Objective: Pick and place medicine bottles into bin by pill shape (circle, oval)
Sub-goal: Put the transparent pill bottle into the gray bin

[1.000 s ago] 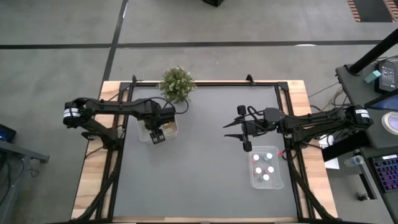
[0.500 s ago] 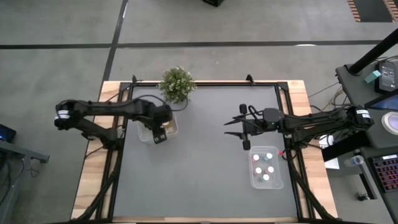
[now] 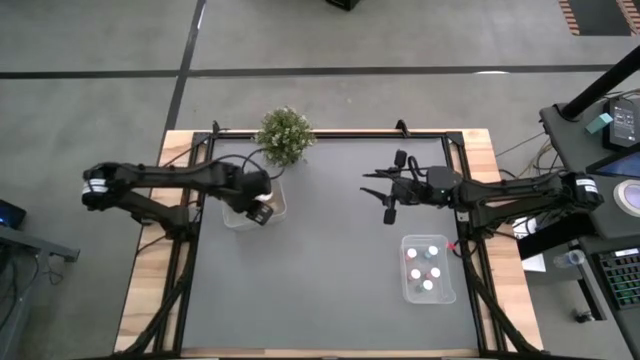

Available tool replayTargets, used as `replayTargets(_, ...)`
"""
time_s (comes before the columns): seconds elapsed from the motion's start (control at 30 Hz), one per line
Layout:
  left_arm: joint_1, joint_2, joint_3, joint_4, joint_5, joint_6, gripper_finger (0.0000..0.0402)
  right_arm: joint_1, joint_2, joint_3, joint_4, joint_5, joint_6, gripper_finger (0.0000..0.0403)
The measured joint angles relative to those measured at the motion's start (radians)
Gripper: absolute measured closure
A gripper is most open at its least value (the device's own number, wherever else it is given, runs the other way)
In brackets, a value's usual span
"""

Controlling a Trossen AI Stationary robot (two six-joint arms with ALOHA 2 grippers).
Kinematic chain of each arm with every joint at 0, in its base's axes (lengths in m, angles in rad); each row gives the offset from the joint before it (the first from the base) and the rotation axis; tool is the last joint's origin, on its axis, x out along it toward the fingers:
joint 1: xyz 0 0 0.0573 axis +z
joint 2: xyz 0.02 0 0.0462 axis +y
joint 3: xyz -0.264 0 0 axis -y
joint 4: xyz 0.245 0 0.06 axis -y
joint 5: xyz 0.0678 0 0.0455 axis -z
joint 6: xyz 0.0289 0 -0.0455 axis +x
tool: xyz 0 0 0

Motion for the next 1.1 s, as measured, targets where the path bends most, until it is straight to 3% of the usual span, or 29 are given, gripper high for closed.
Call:
replayTargets(0.33,0.021,0.156,0.000,0.013,-0.005,0.132,0.0274,-0.044,-0.001,0.001,-0.049,0.001,0.029,0.0259)
replayTargets(0.6,0.051,0.208,0.001,0.049,-0.005,0.167,0.0273,-0.044,-0.002,0.001,-0.053,0.001,0.029,0.0259)
replayTargets(0.93,0.060,0.207,-0.009,0.080,-0.005,0.189,0.0217,-0.045,-0.002,0.002,-0.078,0.001,0.029,0.0259)
replayTargets(1.1,0.061,0.206,-0.046,0.118,-0.006,0.211,0.0213,-0.045,-0.002,0.002,-0.077,0.011,0.028,0.0259)
